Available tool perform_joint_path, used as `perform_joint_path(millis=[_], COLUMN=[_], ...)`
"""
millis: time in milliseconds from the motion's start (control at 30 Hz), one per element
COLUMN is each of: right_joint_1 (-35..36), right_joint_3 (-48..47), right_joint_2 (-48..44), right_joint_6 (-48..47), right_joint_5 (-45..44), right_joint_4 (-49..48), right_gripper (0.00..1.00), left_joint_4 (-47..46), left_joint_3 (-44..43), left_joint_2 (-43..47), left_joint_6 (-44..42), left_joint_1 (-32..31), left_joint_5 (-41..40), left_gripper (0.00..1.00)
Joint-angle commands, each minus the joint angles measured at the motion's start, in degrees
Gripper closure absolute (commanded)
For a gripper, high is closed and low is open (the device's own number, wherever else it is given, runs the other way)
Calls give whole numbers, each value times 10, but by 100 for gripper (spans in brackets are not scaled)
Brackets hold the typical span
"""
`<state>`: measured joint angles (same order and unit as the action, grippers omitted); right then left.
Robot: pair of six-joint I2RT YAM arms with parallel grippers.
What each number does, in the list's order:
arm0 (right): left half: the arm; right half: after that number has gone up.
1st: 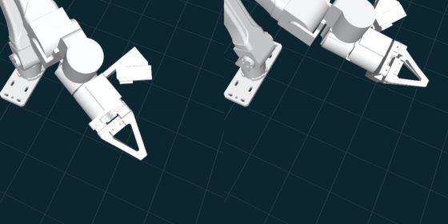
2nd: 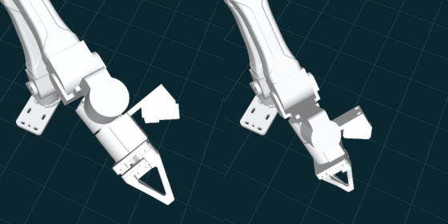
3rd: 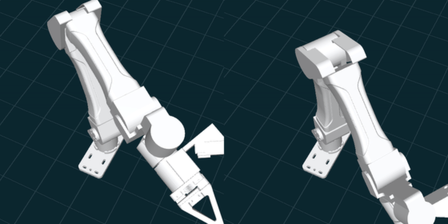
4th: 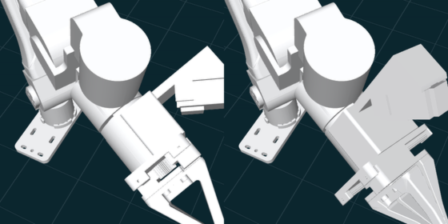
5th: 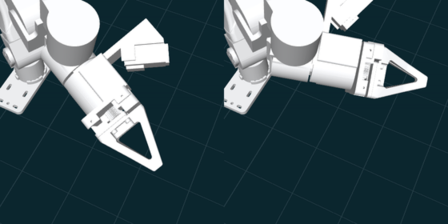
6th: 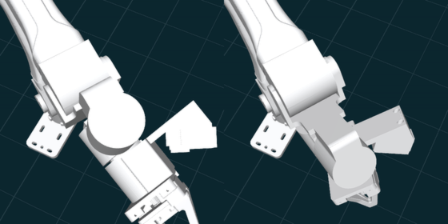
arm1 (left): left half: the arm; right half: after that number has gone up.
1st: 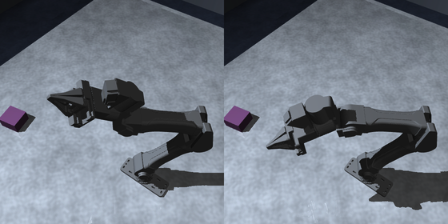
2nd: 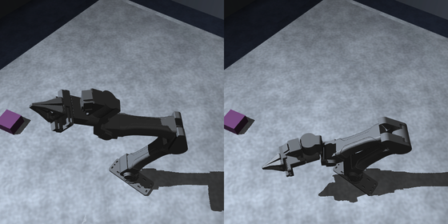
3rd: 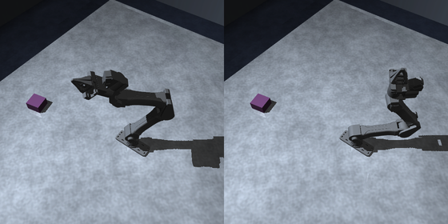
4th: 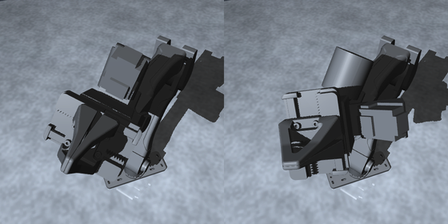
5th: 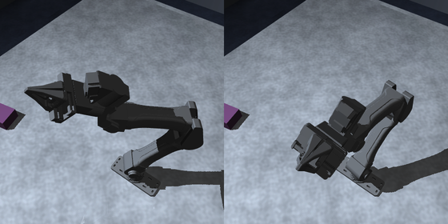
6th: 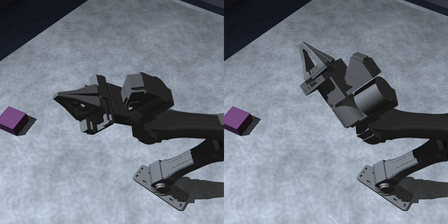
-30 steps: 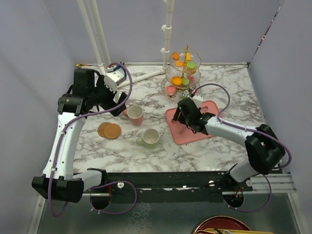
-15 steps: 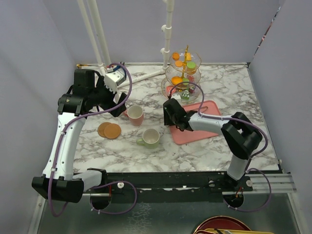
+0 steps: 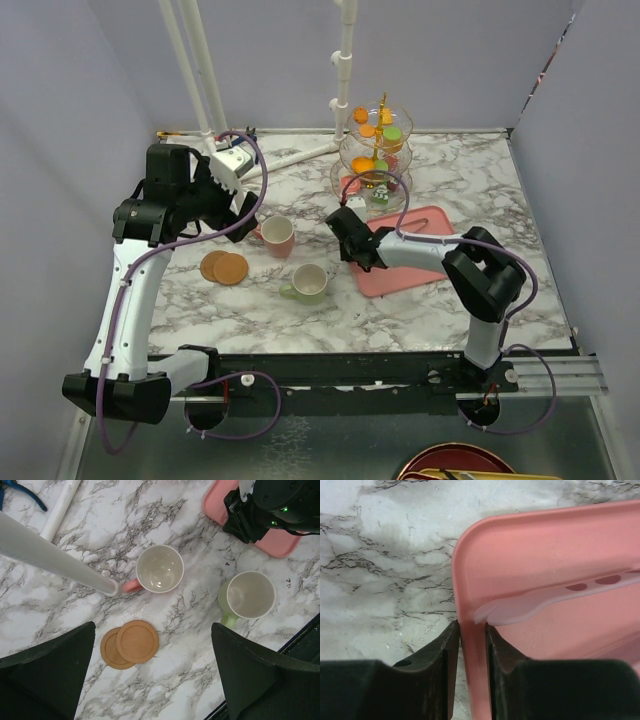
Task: Serve the afternoon tea
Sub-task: Move the tray at the center of the board.
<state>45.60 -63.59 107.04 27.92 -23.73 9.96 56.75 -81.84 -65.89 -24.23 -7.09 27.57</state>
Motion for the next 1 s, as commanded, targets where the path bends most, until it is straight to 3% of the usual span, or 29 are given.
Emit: perform_joint_path(millis=[0, 167, 400, 633, 733, 833, 967], right_joint_1=[3, -24, -135, -153, -152, -131, -72], right_joint_3=[8, 33, 105, 97, 81, 77, 69], right_joint_2=[-4, -28, -91, -134, -164, -210, -256], right_joint_6=[21, 48, 43, 5, 3, -3, -13], right_joint_5=[-77, -107, -53, -60, -30, -9, -10], right_joint_4=[70, 89, 61, 69, 86, 89, 92], right_gripper=[76, 86, 86, 82, 71, 51, 38], left_joint_4=[7, 10, 19, 21, 22, 22, 26], left_joint_3=[-9, -10, 4, 26, 38, 57, 83], left_joint_2=[15, 20, 25, 33, 36, 43, 47], left_joint_6=[11, 12, 5, -6, -13, -28, -53], left_joint_1=[3, 3, 2, 2, 2, 2, 2], left_joint_5=[-6, -10, -8, -7, -7, -13, -22], left_gripper=[1, 1, 1, 1, 1, 1, 1])
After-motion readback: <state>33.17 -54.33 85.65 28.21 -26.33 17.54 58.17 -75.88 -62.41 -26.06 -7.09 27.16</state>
